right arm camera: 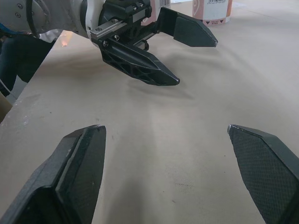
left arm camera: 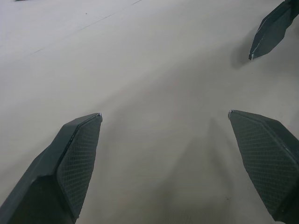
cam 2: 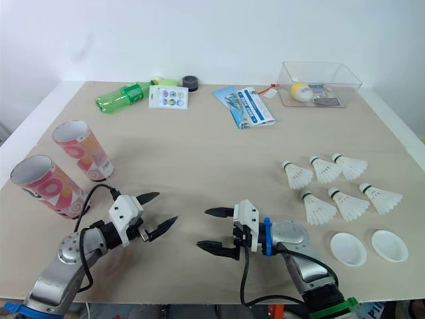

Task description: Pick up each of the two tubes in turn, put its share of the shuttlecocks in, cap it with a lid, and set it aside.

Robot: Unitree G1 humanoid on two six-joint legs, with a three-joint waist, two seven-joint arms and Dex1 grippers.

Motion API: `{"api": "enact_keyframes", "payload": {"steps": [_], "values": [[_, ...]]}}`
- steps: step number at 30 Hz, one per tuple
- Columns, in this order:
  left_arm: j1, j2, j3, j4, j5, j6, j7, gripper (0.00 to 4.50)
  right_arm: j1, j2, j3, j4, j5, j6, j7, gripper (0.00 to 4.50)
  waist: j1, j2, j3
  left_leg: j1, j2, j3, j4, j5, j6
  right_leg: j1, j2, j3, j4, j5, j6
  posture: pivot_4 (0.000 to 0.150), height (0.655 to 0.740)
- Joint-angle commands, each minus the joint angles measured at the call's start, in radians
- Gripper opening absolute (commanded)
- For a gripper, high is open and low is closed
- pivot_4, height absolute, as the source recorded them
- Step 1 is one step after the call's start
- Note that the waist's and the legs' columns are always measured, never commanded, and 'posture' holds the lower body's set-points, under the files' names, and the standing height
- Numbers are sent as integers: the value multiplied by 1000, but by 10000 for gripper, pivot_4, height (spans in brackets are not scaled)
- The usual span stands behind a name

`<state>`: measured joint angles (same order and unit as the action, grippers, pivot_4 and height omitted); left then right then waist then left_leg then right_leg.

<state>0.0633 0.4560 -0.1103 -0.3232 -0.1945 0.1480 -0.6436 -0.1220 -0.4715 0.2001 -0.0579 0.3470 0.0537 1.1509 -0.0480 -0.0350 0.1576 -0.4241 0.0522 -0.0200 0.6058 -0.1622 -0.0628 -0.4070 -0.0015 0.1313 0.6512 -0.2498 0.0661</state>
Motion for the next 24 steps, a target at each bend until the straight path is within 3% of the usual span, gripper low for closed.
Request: {"api": "enact_keyframes", "payload": {"steps": [1, 24], "values": [[-7, -2, 20, -7, -11, -21, -4, 45000, -6, 8, -3, -16, -1, -24, -9, 44623, 0, 0, 0, 0, 0, 0, 0, 0, 0, 0, 0, 0, 0, 0, 0, 1500, 7400], [-59, -26, 22, 49, 2, -61, 16, 45000, -80, 30, -33, 33, 6, -1, -57, 44623, 0, 0, 0, 0, 0, 0, 0, 0, 0, 0, 0, 0, 0, 0, 0, 1500, 7400]]}}
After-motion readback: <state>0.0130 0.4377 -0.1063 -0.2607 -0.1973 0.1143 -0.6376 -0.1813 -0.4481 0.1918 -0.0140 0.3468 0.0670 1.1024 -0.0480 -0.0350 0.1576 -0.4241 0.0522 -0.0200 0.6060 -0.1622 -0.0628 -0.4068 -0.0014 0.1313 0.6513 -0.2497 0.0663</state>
